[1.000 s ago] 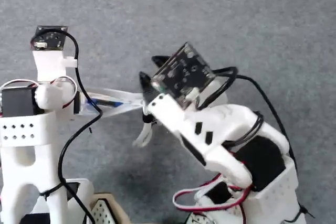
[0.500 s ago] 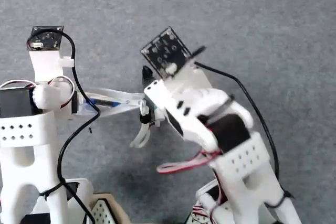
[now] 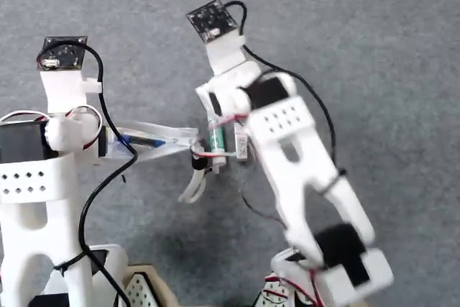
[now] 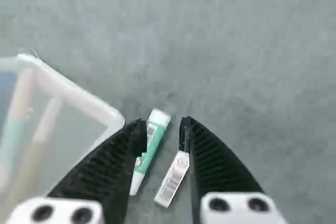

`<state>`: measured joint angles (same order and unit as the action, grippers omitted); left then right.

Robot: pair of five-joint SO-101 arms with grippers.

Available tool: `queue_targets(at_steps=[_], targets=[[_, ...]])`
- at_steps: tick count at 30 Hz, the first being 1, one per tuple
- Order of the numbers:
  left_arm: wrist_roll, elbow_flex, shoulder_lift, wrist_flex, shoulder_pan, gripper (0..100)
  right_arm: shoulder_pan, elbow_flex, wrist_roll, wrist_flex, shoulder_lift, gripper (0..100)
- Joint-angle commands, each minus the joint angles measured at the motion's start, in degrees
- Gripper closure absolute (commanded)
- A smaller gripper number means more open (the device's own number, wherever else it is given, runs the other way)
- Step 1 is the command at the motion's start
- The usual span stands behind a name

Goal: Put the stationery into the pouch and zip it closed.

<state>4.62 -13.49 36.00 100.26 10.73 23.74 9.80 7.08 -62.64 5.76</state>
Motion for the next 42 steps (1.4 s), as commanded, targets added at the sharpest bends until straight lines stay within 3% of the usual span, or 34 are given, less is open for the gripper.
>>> queue_targets(at_steps=[1, 18, 42], targets=[[-0.6, -0.2, -0.3, 0.4, 1.6, 97, -0.4, -8.9, -3.1, -3.9, -8.6, 87.4], [-0.6, -0.2, -0.3, 0.4, 1.6, 97, 0.2, -33.8, -11.3, -16.8, -40.3, 87.4], [-0.6, -0.2, -0.3, 0.4, 1.6, 97, 0.0, -40.0, -11.3, -18.2, -49.9, 87.5]])
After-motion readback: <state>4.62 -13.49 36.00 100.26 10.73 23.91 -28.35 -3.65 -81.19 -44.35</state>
